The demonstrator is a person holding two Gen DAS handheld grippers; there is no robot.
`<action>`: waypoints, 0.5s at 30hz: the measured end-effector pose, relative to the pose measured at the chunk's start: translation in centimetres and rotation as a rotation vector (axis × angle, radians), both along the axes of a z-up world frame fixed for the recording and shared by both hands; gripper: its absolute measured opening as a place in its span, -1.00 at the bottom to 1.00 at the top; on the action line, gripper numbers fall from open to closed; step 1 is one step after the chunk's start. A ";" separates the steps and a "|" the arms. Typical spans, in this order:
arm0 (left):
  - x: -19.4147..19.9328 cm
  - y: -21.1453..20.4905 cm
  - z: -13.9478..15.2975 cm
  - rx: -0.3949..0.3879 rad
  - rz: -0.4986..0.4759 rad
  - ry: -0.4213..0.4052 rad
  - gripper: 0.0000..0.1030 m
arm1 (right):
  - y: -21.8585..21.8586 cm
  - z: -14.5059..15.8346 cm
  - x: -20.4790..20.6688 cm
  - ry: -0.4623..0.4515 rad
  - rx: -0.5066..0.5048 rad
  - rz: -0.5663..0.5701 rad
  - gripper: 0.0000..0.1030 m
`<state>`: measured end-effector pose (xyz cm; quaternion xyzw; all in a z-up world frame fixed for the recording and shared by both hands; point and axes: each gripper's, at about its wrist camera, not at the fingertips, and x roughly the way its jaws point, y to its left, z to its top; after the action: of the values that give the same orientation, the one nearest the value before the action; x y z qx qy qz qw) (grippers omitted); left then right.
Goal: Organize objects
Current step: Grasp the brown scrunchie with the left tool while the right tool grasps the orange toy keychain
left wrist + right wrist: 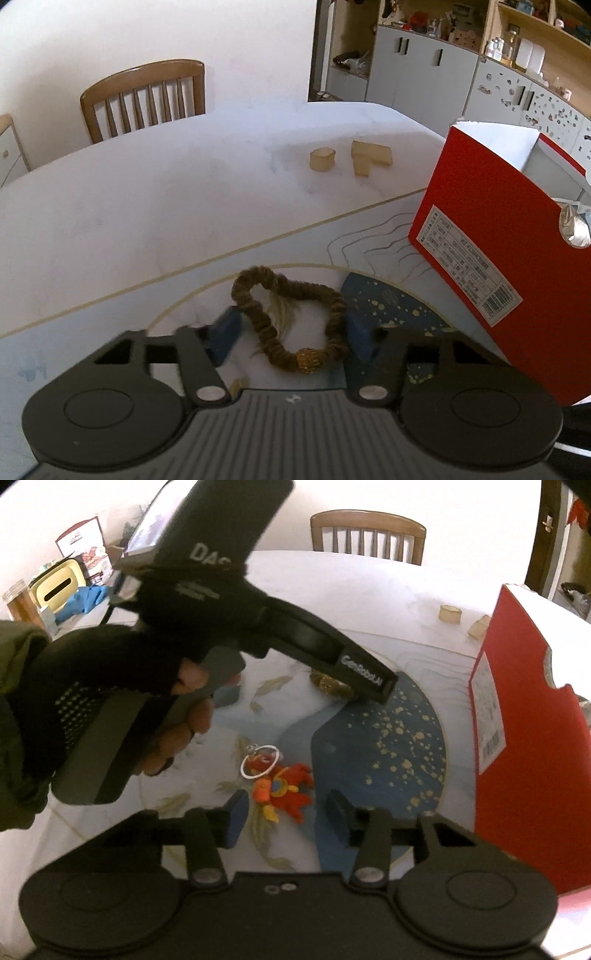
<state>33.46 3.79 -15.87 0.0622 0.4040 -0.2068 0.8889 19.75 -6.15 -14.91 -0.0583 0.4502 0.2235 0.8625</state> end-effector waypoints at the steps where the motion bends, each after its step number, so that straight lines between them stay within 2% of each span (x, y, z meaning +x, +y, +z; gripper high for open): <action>1: 0.0 0.1 0.0 -0.003 -0.005 -0.001 -0.14 | 0.1 0.0 0.0 -0.002 -0.003 0.002 -0.23; 3: 0.0 0.1 0.1 0.000 -0.014 -0.005 -0.33 | 0.2 0.0 0.0 -0.006 -0.007 0.005 -0.30; 5: -0.1 0.2 0.1 0.005 -0.022 -0.009 -0.39 | 0.4 0.0 -0.1 -0.010 -0.015 0.012 -0.35; 7: -0.2 0.2 0.1 0.018 -0.026 -0.018 -0.59 | 0.6 0.0 -0.2 -0.017 -0.030 0.018 -0.37; 10: -0.3 0.6 0.2 0.006 -0.023 -0.010 -0.64 | 0.4 0.2 -0.2 -0.005 -0.014 0.009 -0.39; 12: -0.5 0.8 0.2 0.003 -0.021 -0.003 -0.66 | 0.0 0.6 -0.3 0.002 -0.004 0.003 -0.52; 15: -0.9 1.4 0.5 -0.009 -0.009 0.010 -0.68 | -0.8 1.1 -0.7 0.009 0.010 -0.018 -0.52</action>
<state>32.54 5.23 -15.39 0.0590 0.4072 -0.2129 0.8862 19.01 -6.90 -13.85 -0.0488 0.4535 0.2181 0.8628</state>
